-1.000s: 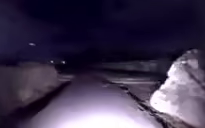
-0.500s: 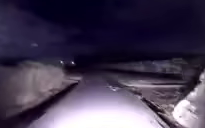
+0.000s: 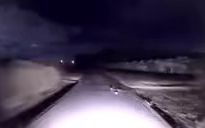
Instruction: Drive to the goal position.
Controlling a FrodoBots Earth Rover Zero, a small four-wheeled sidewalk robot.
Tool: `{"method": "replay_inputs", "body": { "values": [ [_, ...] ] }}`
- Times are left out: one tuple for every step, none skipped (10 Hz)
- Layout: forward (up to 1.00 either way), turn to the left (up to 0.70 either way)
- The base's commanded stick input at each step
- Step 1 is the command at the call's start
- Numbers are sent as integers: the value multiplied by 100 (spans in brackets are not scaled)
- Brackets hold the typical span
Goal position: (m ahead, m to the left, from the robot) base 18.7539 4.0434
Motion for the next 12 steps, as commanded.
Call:
{"method": "replay_inputs", "body": {
  "values": [
    [85, 0],
    [85, 0],
    [85, 0],
    [85, 0],
    [85, 0],
    [85, 0],
    [85, 2],
    [85, 29],
    [85, 31],
    [85, 32],
    [85, 23],
    [85, 14]
  ]
}}
